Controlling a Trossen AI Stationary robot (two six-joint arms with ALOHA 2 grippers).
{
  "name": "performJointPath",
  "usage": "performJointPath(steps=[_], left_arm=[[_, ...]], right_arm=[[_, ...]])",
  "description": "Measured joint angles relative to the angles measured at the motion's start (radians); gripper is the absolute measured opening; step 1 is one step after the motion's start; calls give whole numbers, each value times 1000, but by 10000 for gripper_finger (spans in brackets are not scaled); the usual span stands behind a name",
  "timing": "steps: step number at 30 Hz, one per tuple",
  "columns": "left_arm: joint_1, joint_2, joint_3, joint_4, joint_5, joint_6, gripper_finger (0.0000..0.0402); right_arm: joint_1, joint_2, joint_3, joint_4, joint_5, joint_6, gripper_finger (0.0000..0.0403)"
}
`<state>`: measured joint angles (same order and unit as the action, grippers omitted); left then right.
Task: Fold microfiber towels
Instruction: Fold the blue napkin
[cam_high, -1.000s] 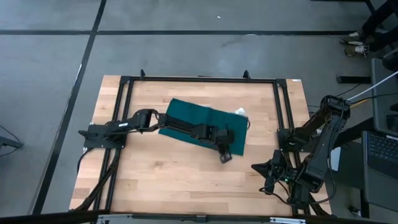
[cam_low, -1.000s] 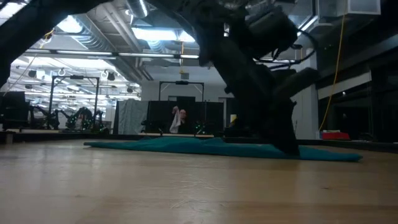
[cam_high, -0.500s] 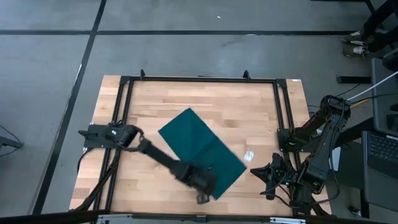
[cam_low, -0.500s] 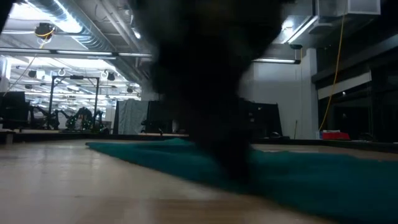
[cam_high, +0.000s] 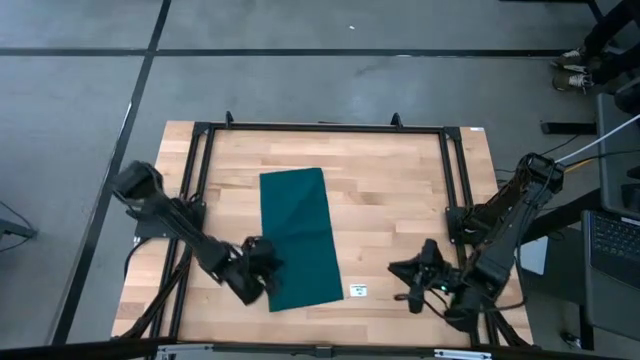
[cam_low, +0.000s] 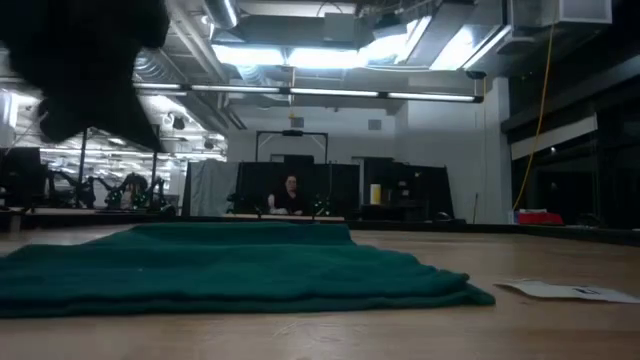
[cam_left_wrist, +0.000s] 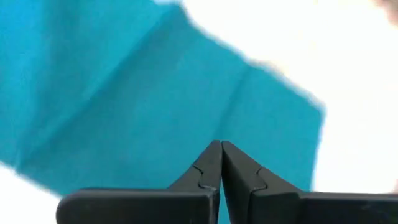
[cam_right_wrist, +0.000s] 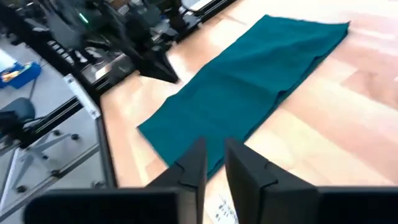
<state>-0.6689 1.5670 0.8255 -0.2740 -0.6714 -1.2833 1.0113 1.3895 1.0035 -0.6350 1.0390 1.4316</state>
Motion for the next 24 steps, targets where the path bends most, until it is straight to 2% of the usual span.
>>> performJointPath(steps=[2, 5, 10, 14, 19, 22, 24], left_arm=[[46, -87, -28, 37, -44, 36, 2], [166, -167, -79, -30, -52, 116, 3], [445, -273, -109, -88, 102, 322, 10], [595, -347, -134, -72, 209, 458, 20], [665, -423, -197, -86, 268, 449, 23], [667, -450, -236, -100, 305, 412, 18], [664, -459, -247, -123, 329, 394, 15]], right_arm=[[-21, 0, 0, 3, 0, -7, 78], [-38, 0, 0, 4, -1, -8, 98], [-66, 0, 0, 3, -52, -7, 116], [-108, 0, 0, 0, -90, -23, 123], [-219, 0, -19, 0, -102, -52, 126], [-307, 0, -62, 65, -180, -58, 122], [-368, 0, -115, 186, -267, -112, 119]])
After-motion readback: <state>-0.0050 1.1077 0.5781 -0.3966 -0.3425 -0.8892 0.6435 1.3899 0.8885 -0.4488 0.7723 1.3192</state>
